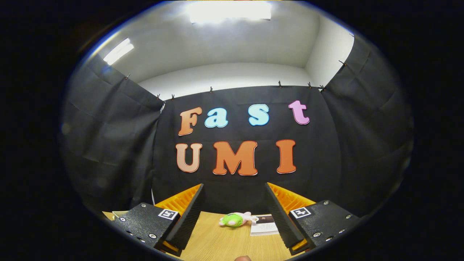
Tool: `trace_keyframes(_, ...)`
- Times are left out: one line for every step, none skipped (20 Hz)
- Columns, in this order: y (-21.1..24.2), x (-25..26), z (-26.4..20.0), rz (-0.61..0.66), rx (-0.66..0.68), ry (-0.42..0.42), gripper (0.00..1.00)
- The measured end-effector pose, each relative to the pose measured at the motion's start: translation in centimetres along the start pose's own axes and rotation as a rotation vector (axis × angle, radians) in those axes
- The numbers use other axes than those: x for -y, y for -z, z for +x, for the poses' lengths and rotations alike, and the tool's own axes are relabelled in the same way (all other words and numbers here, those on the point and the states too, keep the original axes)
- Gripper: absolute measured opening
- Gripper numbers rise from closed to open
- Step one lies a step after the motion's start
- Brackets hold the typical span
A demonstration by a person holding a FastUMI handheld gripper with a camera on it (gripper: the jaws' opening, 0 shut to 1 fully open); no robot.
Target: Open the storage box then place both shoes into the box .Put the left shoe in first, then the right shoe, with the right side of both shoes facing outward in a uniform manner.
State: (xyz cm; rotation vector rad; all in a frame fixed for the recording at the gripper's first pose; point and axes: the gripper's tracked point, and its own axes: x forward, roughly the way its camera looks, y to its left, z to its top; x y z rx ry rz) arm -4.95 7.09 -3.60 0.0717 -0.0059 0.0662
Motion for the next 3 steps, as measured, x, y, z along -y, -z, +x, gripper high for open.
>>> trace_keyframes(0.03,0.08,0.12,-0.002,0.000,0.005,0.96)
trace_keyframes(-0.06,-0.07,0.20,-0.004,0.003,0.003,0.97)
trace_keyframes(0.02,-0.31,0.28,-0.005,0.002,0.002,0.96)
